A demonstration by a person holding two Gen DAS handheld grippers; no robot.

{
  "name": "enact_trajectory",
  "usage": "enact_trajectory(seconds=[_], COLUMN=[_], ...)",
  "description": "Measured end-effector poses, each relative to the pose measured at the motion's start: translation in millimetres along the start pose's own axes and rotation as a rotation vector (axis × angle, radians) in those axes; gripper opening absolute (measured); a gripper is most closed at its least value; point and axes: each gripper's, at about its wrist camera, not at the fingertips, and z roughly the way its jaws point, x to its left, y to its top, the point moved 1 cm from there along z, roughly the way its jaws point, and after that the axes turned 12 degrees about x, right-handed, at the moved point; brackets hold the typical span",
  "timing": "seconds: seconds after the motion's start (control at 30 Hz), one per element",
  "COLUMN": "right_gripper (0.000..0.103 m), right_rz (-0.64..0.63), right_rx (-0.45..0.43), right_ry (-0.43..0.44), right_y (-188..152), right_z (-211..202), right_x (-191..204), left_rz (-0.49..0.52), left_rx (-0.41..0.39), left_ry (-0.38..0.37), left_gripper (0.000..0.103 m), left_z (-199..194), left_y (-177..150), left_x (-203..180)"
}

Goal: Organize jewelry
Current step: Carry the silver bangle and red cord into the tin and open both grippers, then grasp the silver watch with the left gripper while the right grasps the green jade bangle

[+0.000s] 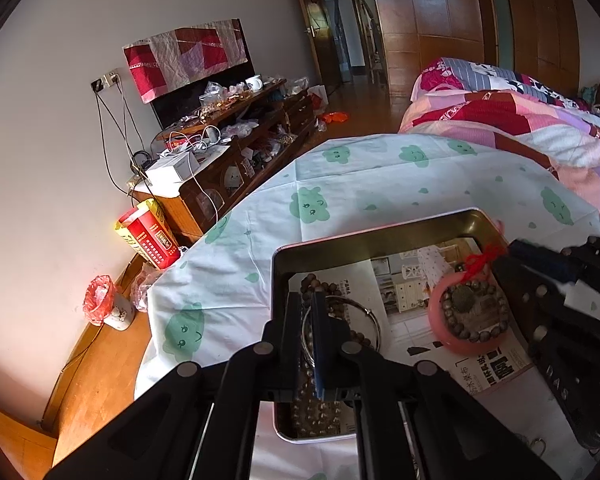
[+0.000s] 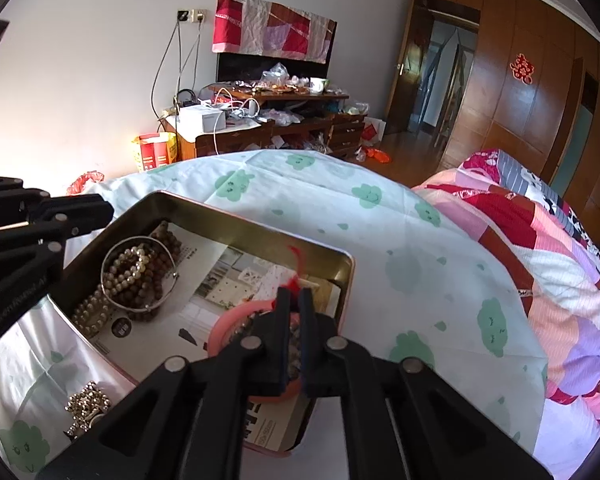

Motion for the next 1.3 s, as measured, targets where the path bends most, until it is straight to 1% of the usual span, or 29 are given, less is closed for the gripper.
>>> enact_trajectory(seconds=[0.03,0.07,0.1,0.13,0.17,0.2,0.27,0.3,0.37,0.47,0.63,0.8,0.87,0.97,1.07,1.3], right_gripper=[0.027,0.050,0.058,0.062,0.062,0.062,0.062,0.062,0.062,0.062,0.062,0.063,0.063,0.063,0.063,0.063], right_rz=[0.003,0.005,0.007,0.009,0.010,0.011,0.013,0.015,0.023,0.047,0.066,0.097,0.102,0.085,0.067,0.030], right_rx=[0.002,0.003,-0.002,-0.010,-0.012,-0.007,-0.001,-0.002,0.002,0.006,0.018,0.031,0.024,0.043,0.051,0.053], right_ry=[0.001,0.000,-0.006,-0.017,-0.026,-0.026,-0.030,-0.035,-0.042,-0.044,-0.049,-0.013,-0.007,0.019,0.030,0.081], right_y=[-1,-3,-4,-6,-8,-8,-11,-13,-17,-26,-49,-74,-82,-89,-93,-101], right_z=[0,0,0,-1,-3,-2,-4,-6,-8,-16,-27,-37,-40,-39,-38,-41], right_x=[-1,-1,-1,-1,-1,-2,-2,-3,-7,-14,-20,-22,-19,-12,-6,6], left_rz=[-0.001,-0.005,-0.009,-0.013,-0.017,-0.020,-0.034,-0.036,-0.037,-0.044,-0.061,-0.061,-0.058,-0.051,-0.060,-0.066], left_rx=[0.002,0.009,0.015,0.018,0.018,0.017,-0.008,-0.020,-0.020,-0.025,-0.017,0.016,0.028,0.037,0.048,0.062], left_ry=[0.002,0.010,0.015,0.014,0.018,0.030,0.062,0.059,0.042,0.051,0.025,0.002,-0.005,-0.003,-0.016,-0.020], left_gripper=[0.005,0.007,0.010,0.014,0.025,0.046,0.070,0.071,0.071,0.071,0.071,0.071,0.071,0.071,0.071,0.071], left_z=[0,2,2,3,3,3,-3,-6,-11,-19,-31,-31,-29,-27,-23,-19], left_y=[-1,-2,-3,-4,-6,-7,-13,-15,-23,-35,-69,-99,-106,-111,-115,-120], left_x=[0,0,0,1,2,2,5,6,9,13,16,5,0,-7,-8,-9])
